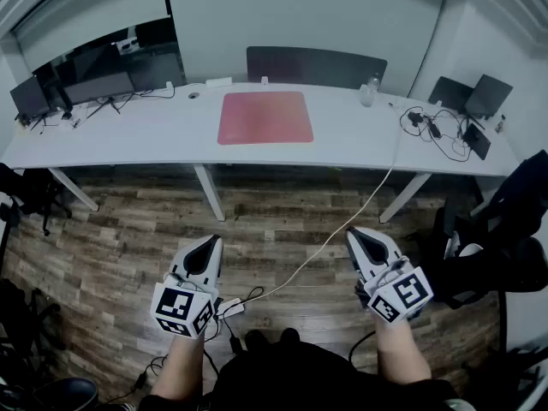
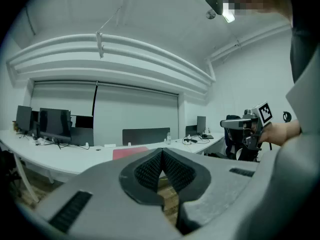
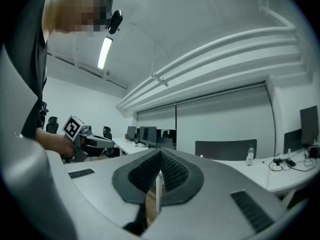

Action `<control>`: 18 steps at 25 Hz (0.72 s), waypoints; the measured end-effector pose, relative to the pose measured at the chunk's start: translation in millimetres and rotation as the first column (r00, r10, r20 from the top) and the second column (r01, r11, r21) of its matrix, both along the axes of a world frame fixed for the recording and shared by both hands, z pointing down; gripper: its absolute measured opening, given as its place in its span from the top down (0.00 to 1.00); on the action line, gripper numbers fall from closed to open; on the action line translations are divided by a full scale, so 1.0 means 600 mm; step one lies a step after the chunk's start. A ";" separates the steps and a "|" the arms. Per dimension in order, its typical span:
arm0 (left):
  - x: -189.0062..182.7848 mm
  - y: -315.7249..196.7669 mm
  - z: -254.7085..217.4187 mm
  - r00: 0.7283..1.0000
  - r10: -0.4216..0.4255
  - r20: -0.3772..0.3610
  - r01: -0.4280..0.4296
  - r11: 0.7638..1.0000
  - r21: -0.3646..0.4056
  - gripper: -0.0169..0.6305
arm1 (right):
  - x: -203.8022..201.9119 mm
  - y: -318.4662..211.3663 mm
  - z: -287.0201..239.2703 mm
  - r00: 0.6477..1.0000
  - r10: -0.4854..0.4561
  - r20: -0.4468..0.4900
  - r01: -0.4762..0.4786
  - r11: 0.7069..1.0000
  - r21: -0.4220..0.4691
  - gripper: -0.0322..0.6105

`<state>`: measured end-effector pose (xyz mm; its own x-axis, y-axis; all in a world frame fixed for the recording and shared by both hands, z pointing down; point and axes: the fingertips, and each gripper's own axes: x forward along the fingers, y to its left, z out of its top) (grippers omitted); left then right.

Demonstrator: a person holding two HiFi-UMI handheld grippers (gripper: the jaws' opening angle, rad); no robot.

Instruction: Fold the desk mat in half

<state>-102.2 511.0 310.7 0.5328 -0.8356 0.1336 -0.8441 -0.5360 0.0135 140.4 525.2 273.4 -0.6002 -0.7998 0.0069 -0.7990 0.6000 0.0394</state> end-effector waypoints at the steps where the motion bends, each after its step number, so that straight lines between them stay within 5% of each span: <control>1: 0.001 0.000 0.000 1.000 -0.001 0.006 0.001 1.000 0.001 0.97 | 0.001 0.000 0.000 1.000 -0.002 0.010 0.002 1.000 -0.002 0.95; 13: 0.045 0.010 0.002 0.999 0.014 0.044 -0.013 1.000 -0.011 0.97 | 0.038 0.016 0.010 0.999 -0.031 0.036 0.031 0.999 -0.011 0.95; 18: 0.077 0.030 0.012 0.996 0.022 0.092 -0.021 1.000 -0.013 0.97 | 0.073 0.042 0.002 0.990 -0.077 0.115 0.078 0.997 0.000 0.95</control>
